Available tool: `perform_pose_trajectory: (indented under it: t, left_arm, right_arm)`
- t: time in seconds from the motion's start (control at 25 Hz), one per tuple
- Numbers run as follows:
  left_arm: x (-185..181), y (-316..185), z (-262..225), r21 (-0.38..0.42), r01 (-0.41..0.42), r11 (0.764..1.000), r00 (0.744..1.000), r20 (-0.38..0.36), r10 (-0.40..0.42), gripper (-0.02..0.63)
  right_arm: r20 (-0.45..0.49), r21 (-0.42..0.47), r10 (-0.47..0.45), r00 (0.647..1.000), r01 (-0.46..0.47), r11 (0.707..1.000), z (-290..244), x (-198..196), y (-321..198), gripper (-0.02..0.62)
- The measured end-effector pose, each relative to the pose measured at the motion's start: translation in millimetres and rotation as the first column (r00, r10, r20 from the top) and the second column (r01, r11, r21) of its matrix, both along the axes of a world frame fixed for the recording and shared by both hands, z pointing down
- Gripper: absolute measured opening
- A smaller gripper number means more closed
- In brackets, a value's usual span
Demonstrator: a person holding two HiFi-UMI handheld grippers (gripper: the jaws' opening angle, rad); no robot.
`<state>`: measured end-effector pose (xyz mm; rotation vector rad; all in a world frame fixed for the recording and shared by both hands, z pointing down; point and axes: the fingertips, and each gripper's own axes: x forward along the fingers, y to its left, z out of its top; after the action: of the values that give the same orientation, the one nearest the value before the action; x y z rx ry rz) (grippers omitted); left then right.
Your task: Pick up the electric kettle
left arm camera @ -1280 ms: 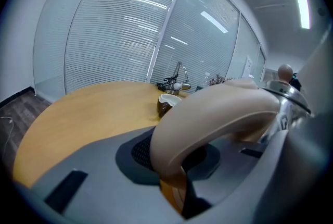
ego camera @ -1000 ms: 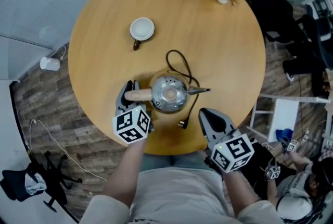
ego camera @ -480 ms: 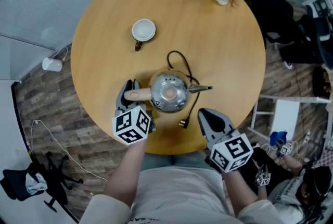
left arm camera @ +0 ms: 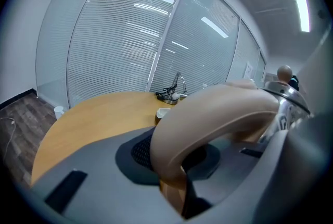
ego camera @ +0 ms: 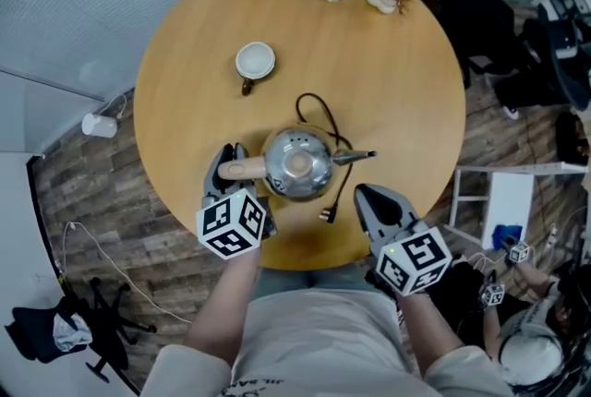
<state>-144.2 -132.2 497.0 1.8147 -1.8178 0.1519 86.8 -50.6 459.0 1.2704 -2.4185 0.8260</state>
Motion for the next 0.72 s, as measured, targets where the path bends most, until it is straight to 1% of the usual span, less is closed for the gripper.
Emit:
perform_pose_trajectory:
  t: [0.2,0.44,0.72]
  left_arm:
    - [1,8,-15,0.005,-0.003,1.000,1.000,-0.016,0.003,0.069]
    - [-2,26,-30,-0.009,-0.015,1.000,1.000,-0.026,0.015,0.069]
    - [-4,45,-48,-0.004,-0.036,0.999,0.999,-0.028,0.036,0.069]
  right_arm:
    - [-0.001,0.035,0.004,1.000,-0.004,0.999,-12,3,-1,0.032]
    - [-0.011,0.066,0.012,1.000,-0.011,0.998,-27,11,5,0.032]
    - [0.004,0.095,0.017,1.000,-0.018,0.995,-44,12,10,0.034]
